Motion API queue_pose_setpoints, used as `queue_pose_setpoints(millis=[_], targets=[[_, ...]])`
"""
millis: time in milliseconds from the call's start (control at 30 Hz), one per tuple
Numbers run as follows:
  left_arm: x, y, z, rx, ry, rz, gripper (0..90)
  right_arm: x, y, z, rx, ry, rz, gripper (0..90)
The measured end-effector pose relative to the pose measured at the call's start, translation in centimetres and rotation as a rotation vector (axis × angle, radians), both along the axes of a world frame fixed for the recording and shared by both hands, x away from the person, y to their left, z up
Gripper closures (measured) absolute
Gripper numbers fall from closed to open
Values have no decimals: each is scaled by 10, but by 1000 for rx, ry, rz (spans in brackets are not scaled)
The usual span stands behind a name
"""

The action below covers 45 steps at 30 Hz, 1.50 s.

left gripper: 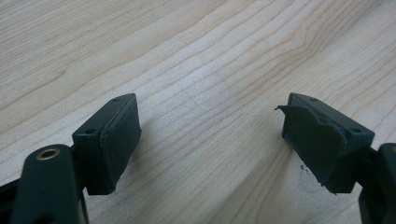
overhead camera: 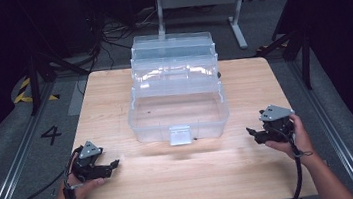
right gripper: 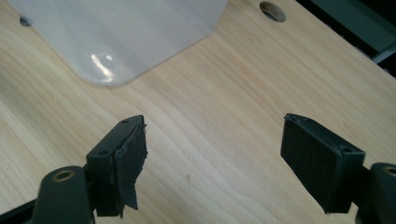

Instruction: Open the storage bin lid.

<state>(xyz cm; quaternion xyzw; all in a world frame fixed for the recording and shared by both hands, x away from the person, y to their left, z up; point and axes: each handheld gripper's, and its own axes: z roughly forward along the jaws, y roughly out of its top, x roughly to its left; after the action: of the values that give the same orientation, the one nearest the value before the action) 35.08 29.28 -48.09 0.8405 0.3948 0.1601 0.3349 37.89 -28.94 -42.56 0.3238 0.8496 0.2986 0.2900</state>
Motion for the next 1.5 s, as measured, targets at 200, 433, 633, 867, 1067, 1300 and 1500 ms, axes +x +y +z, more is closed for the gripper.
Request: queue_pose_setpoints(millis=[200,433,633,867,1067,1300,1500], targets=[[0,0,0,-2,3,-2,197,-10,-15,-14,23,30,-19,214],[1,0,0,-4,3,-1,191,-25,-37,-30,58,65,-58,196],[1,-1,0,-3,2,1,191,-35,-54,-43,108,89,-93,191],[0,-1,0,-4,3,6,191,-43,-71,-60,213,108,-137,180],[0,-1,0,-4,2,5,189,-39,-76,-61,260,174,-144,165],[1,-1,0,-4,4,0,185,-39,-75,-61,261,172,-162,157],[1,-1,0,0,3,3,185,-39,-75,-61,261,173,-162,157]])
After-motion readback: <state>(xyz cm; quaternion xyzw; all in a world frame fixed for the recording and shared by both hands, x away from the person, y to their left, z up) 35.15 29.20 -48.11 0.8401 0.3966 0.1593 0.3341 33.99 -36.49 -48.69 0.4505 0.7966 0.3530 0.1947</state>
